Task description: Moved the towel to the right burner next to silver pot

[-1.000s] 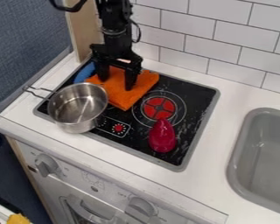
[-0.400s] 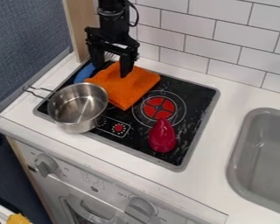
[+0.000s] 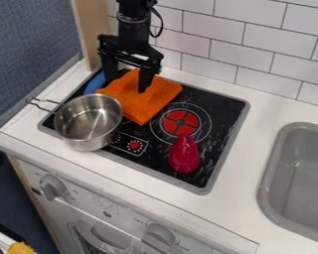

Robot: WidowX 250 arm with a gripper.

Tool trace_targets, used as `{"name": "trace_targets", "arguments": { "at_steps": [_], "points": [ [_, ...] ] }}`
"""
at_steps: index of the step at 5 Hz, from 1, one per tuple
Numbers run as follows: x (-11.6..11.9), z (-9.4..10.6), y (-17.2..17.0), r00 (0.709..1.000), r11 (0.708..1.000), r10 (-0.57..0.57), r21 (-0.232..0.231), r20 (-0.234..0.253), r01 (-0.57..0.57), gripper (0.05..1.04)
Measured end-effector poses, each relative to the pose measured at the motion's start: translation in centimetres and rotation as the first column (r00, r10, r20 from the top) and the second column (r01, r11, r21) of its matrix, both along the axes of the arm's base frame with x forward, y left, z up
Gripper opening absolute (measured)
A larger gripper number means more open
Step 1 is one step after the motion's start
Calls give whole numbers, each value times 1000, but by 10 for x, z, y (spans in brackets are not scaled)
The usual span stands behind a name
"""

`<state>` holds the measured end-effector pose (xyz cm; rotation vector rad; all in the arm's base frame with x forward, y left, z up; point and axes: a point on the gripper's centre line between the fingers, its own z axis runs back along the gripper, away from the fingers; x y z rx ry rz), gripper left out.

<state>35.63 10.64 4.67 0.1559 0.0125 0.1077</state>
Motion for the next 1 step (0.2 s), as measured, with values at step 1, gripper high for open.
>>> {"name": "trace_targets", "arguments": {
  "at_steps": [1],
  "points": [
    [0,0,0,1000,1000,0,0,1,0,1001]
  ]
}}
